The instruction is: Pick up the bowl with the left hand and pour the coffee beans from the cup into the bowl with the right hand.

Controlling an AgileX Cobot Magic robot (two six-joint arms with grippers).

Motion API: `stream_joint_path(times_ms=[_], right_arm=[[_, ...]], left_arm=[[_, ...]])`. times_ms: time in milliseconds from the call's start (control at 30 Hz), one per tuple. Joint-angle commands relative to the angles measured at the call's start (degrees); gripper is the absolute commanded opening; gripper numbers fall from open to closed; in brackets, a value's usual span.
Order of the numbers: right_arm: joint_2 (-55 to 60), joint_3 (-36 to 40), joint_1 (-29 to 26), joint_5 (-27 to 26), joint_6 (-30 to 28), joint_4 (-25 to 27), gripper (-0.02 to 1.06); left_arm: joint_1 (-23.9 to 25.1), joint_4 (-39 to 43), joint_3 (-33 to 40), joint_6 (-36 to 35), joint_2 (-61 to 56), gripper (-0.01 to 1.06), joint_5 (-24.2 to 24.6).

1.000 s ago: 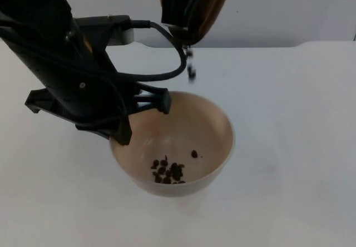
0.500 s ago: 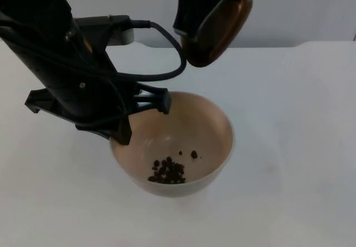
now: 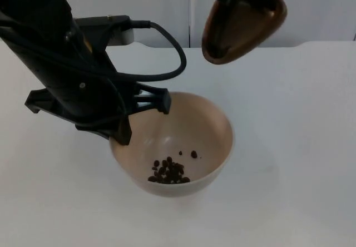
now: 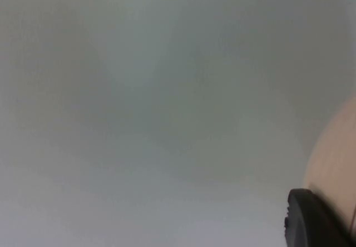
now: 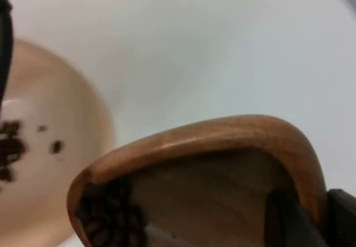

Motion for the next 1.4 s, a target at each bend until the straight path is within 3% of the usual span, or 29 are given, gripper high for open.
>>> stream_joint_path(times_ms=[0, 33, 67, 200, 667, 867, 1133, 1367], right_arm=[[-0.88, -0.32, -1.51, -0.25, -1.70, 4.92, 0.00], [-0.86, -0.32, -3.29, -0.25, -3.22, 8.84, 0.00], [-0.86, -0.32, -3.29, -0.25, -3.22, 8.84, 0.00], [-0.86, -0.32, -6.85, -0.25, -5.16, 16.58, 0.00], [-0.86, -0.21, -12.80, -0.25, -6.85, 20.95, 0.00], [-0.86, -0.21, -17.25, -0.86, -8.10, 25.14, 0.00], [-0.86, -0.12, -18.04, -3.07, -8.10, 25.57, 0.00], [-0.36, -0.12, -18.71, -4.60, -7.16, 25.46, 0.00]], left_arm=[[-0.01, -0.66, -0.50, -0.55, -0.36, 0.00, -0.49], [-0.01, -0.66, -0.50, -0.55, -0.36, 0.00, -0.49], [-0.01, -0.66, -0.50, -0.55, -0.36, 0.00, -0.49], [-0.01, -0.66, -0.50, -0.55, -0.36, 0.00, -0.49], [-0.01, 2.58, -0.50, 0.28, -0.36, 0.00, 1.03], [0.74, 2.17, -0.50, 0.28, -0.36, 0.00, 0.09], [7.87, 0.62, -0.50, 1.55, -0.36, 0.00, -0.69], [15.41, -7.86, -0.50, 10.55, 0.35, 0.00, -2.84]])
